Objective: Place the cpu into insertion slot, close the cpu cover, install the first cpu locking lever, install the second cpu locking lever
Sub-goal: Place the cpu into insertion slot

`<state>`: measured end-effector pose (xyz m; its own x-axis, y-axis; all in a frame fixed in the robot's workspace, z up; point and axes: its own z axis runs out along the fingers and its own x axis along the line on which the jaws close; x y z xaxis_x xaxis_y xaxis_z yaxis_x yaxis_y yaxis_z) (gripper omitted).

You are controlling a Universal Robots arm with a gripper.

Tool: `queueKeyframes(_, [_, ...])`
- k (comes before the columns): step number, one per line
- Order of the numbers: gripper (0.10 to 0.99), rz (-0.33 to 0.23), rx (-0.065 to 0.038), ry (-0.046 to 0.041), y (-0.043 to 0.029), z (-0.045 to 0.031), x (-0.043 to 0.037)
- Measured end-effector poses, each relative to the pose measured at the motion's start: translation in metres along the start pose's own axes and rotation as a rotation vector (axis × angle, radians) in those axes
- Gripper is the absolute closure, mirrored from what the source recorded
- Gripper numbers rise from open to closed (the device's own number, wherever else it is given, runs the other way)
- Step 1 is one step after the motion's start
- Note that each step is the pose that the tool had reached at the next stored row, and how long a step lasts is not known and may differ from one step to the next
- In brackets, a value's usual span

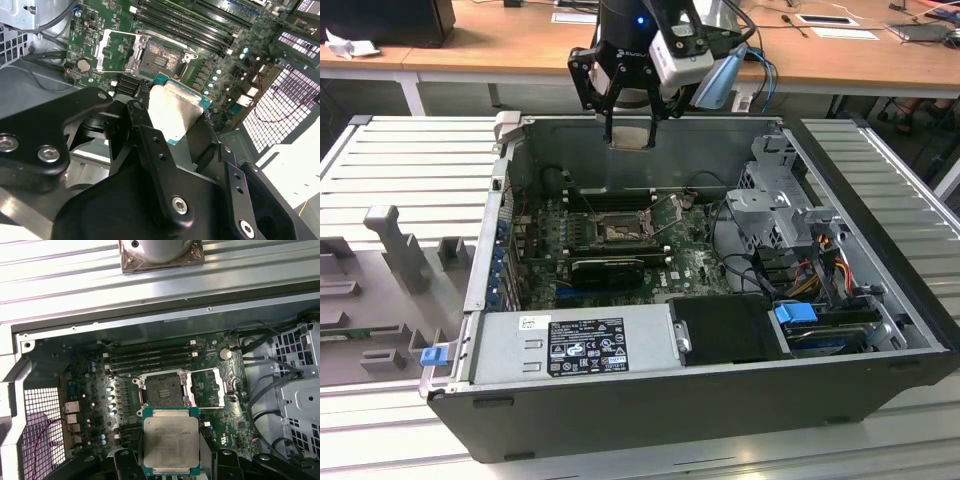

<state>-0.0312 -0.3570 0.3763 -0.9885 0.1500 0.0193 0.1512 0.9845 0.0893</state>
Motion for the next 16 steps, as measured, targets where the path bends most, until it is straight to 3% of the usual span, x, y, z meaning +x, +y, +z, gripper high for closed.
queueKeyframes(7, [0.545, 0.031, -0.001, -0.0029, 0.0, 0.0005, 0.0])
queueKeyframes(10, [0.545, 0.107, -0.001, -0.0097, -0.0002, 0.0019, 0.0])
queueKeyframes(16, [0.545, 0.16, -0.002, -0.0144, -0.0002, 0.0024, 0.0])
